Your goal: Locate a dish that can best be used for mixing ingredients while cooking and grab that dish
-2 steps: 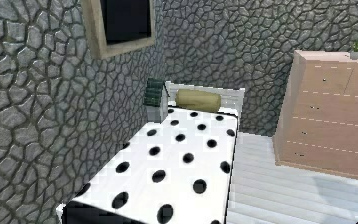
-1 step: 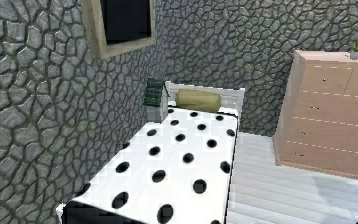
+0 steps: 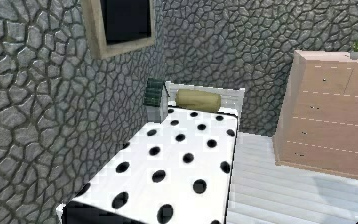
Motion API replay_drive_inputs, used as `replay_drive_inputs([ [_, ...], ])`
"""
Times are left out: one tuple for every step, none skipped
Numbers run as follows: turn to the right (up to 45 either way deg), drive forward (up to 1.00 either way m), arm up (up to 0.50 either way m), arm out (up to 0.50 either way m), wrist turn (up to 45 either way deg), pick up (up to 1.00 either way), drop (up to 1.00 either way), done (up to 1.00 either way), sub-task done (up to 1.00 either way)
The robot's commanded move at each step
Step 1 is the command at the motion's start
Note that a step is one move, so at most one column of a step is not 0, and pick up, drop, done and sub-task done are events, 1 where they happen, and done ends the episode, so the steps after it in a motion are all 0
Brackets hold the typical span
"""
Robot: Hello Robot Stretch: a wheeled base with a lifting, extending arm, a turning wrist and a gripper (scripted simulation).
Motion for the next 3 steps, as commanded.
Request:
replay_drive_inputs([
  [0.0,0.0,0.0,0.0,0.0,1.0,0.0,0.0,0.0],
  [0.0,0.0,0.1,0.0,0.0,0.0,0.0,0.0,0.0],
  [0.0,0.0,0.0,0.0,0.0,0.0,0.0,1.0,0.0],
])
